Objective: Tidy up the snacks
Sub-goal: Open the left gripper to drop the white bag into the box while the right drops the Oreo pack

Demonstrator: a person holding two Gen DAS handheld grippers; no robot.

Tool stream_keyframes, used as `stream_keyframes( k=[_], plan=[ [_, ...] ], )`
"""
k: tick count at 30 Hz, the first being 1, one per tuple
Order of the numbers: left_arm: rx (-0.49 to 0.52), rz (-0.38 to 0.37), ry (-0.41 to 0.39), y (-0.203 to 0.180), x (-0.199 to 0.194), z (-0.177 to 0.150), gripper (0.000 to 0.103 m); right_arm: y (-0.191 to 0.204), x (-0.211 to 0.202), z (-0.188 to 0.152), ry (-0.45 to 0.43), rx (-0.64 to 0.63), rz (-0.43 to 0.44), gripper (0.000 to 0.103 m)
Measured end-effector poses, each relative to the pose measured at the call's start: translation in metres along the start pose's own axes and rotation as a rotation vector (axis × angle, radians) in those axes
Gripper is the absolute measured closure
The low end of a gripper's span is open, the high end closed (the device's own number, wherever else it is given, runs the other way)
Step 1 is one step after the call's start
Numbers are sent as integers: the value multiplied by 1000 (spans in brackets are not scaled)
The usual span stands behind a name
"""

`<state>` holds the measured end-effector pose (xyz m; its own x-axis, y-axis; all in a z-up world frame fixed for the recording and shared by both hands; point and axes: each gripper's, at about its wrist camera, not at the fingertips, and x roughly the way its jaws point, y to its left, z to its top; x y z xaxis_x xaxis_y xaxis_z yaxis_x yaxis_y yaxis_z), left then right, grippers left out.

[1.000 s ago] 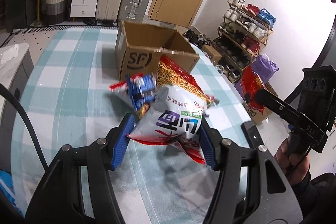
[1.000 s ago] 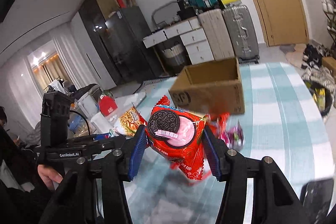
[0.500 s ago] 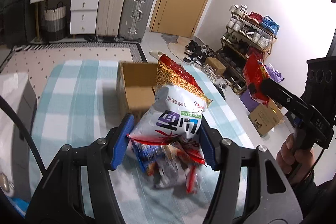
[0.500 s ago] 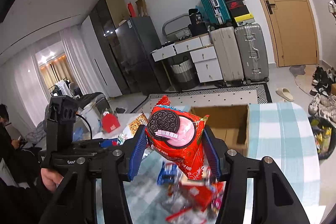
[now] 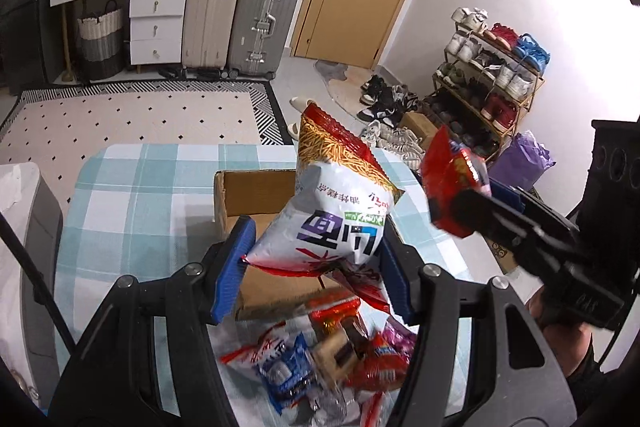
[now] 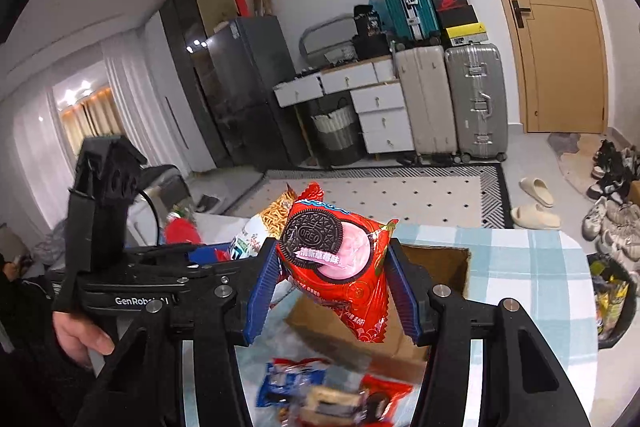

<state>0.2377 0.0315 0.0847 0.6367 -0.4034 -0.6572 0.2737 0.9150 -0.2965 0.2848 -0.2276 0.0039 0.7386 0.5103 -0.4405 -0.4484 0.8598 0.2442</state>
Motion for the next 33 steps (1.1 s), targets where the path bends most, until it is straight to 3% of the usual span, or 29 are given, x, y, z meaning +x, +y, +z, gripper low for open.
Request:
stream_keyframes(
  k=[6, 17, 33],
  plan=[
    [-18, 43, 58, 7, 47, 7, 46, -23, 45, -4, 54, 17, -42, 49],
    [-42, 77, 165, 24, 126, -11, 46, -70, 112, -37, 198, 92, -82, 49],
    [-75, 79, 203, 38, 158, -19, 46, -98, 146, -66, 274, 142, -98, 46]
  ],
)
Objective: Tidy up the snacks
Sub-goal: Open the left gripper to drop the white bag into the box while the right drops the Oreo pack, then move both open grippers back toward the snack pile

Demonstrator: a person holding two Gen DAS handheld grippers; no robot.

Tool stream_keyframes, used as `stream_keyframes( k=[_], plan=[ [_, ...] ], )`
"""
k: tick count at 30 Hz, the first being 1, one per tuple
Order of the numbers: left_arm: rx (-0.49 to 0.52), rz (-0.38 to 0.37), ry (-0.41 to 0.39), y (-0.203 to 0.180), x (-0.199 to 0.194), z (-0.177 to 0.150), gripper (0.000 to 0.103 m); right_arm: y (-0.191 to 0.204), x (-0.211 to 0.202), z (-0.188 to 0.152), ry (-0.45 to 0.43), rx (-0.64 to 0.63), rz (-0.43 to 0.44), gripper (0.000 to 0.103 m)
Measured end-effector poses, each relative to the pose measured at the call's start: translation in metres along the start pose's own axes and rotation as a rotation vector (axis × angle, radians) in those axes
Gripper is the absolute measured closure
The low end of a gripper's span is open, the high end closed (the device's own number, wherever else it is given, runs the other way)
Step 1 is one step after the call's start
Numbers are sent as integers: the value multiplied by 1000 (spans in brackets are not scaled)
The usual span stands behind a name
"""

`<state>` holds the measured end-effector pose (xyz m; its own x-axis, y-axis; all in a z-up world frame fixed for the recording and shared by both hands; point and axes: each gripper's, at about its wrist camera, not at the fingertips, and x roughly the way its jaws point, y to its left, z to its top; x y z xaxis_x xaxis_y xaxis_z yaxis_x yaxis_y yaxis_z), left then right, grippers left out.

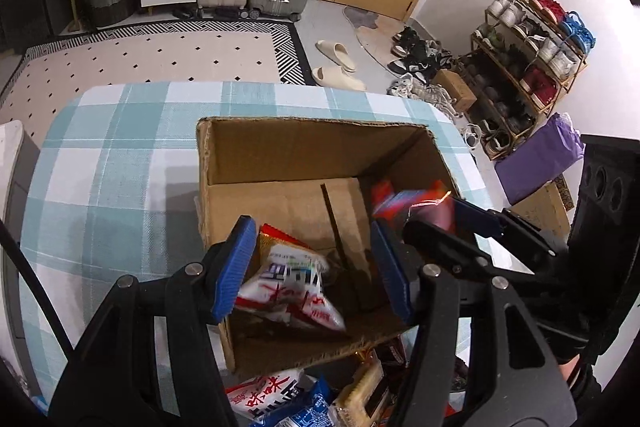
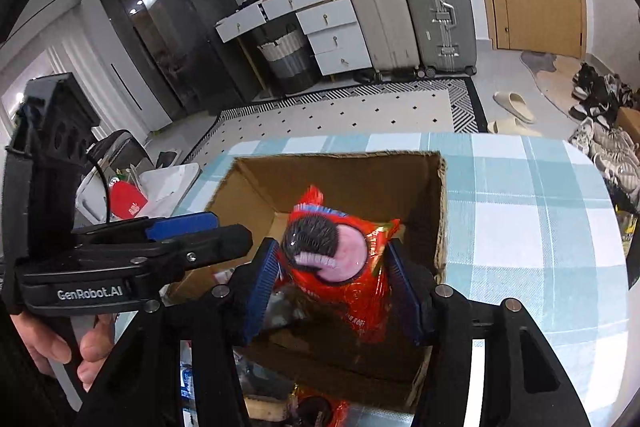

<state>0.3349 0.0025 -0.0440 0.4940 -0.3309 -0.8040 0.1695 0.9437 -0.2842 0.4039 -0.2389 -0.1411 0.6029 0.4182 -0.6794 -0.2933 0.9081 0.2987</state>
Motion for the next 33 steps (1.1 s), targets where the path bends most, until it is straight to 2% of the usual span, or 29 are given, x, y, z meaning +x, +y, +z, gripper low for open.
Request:
stream_keyframes(
  k=[3, 5, 7, 10, 18, 22, 26, 28, 32, 33],
  plan=[
    [-4, 24, 1, 3, -6, -1, 44, -1, 2, 0, 15, -5, 5, 40],
    [-28, 43, 11, 6, -11, -3, 36, 1, -2, -1, 12, -10, 7, 37],
    [-60, 46, -2, 9, -20, -7, 35, 3, -13, -2, -12, -15, -10, 36],
    [-49, 74, -44, 8, -38, -14, 35, 3, -33, -4, -46, 15, 7, 33],
    [29, 170, -203, -20, -102, -41, 22, 20, -101, -16, -164, 2, 17, 31],
    [29, 226, -272, -32, -135, -53, 20, 33, -139, -27, -259, -28, 10, 22],
    [31, 280, -338, -43, -169, -65, 16, 45, -179, -38, -365, -66, 13, 21],
    [34, 318, -382, -49, -186, -73, 15, 54, -197, -43, -396, -85, 13, 16],
    [65, 321, -467, -61, -218, -91, 1, 69, -223, -54, -430, -120, 21, 15],
    [83, 319, -498, -65, -227, -98, 1, 73, -229, -58, -438, -132, 18, 14]
  ],
)
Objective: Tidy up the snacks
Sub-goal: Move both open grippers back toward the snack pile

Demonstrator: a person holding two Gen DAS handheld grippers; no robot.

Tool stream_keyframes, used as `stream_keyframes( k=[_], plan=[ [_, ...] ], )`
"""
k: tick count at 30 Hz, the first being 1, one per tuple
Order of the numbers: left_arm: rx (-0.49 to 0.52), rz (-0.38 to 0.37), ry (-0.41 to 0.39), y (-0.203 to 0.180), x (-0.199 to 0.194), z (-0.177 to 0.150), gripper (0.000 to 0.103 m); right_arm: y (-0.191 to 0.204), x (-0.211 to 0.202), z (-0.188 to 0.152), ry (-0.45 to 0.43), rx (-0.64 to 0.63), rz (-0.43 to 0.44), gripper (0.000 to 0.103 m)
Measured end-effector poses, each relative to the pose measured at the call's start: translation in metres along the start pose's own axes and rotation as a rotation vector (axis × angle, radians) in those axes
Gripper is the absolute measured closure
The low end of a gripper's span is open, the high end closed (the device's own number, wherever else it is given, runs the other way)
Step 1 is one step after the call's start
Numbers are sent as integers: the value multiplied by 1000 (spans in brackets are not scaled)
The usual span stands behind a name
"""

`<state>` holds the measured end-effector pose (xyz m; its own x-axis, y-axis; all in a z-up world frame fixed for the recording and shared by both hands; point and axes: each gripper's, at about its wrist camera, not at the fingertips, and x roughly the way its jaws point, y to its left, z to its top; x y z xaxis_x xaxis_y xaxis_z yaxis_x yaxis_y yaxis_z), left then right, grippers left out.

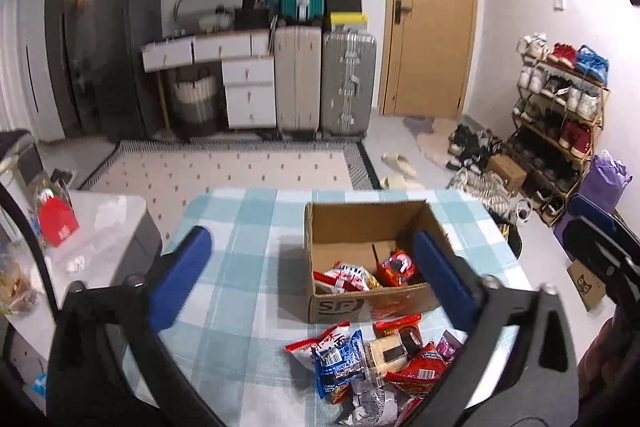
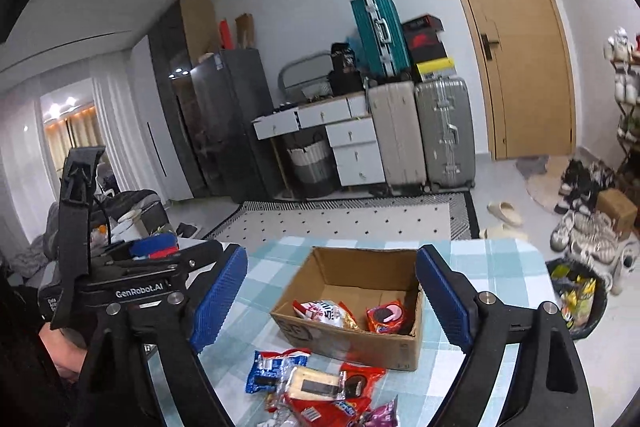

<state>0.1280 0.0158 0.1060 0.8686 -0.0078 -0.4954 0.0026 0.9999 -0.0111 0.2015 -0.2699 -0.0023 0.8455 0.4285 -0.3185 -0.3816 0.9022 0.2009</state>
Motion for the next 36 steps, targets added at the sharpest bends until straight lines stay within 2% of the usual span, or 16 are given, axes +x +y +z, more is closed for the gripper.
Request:
stream_keyframes(
  k=[5, 10, 13, 18, 21, 25, 30, 36],
  plan=[
    [63, -28, -84, -4, -43, -6, 1, 25, -34, -8, -52, -74, 5, 1],
    [92, -57, -146, -8, -79, -14, 1, 35, -59, -17, -77, -78, 37, 1],
    [77, -122, -172, -5, -98, -23, 1, 39, -72, -24, -91, -73, 32, 0],
    [91, -139, -199, -7, -114, -38, 1, 48, -91, -40, -120, -97, 22, 0],
    [95, -137, -165, -7, -112, -45, 1, 50, -99, -48, -132, -95, 20, 0],
    [53, -129, -120, 1, -107, -60, 1, 48, -104, -63, -132, -69, 42, 0],
    [30, -121, -75, 8, -86, -83, 1, 44, -99, -87, -88, -59, 48, 0],
    [13, -122, -3, 13, -51, -125, 1, 37, -82, -126, -26, -48, -20, 0]
  ],
)
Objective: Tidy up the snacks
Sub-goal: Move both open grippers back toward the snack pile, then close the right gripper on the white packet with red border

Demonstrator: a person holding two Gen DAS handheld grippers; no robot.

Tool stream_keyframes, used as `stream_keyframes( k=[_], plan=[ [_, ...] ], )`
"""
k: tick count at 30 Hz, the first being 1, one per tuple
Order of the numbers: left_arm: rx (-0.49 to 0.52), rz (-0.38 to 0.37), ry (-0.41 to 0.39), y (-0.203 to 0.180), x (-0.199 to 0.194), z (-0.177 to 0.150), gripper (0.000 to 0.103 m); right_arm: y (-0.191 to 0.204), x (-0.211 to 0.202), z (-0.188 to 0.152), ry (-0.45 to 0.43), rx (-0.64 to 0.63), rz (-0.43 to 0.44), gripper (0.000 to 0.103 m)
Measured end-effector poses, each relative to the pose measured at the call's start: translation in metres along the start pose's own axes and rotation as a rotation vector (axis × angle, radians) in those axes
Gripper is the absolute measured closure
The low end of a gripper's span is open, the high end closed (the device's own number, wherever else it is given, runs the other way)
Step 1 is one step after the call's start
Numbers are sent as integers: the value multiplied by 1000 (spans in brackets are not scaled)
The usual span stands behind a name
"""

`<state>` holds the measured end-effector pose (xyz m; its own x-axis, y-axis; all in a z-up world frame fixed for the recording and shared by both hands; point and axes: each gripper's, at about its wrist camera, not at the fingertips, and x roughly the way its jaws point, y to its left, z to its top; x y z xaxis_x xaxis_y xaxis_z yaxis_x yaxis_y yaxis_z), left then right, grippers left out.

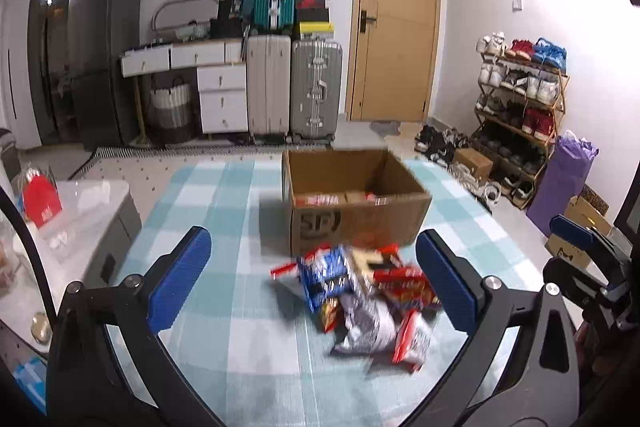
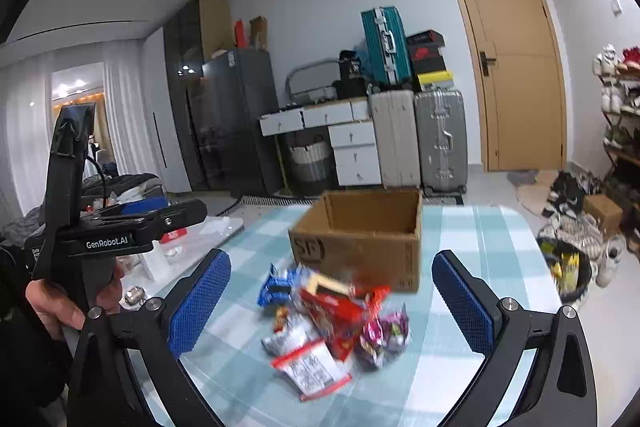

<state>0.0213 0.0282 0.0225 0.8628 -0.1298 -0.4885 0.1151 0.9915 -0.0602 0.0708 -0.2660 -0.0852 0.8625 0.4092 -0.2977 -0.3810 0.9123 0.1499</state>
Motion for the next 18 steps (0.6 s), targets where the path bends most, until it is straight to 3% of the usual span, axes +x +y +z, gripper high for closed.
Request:
stream_keyframes(
  k=[10, 18],
  plan=[
    [-23, -2, 62, 12, 46, -70, 1, -15, 43, -60, 160, 55, 12, 0],
    [-44, -11, 128, 20, 79, -103, 1, -24, 69, -91, 252, 102, 37, 0]
  ],
)
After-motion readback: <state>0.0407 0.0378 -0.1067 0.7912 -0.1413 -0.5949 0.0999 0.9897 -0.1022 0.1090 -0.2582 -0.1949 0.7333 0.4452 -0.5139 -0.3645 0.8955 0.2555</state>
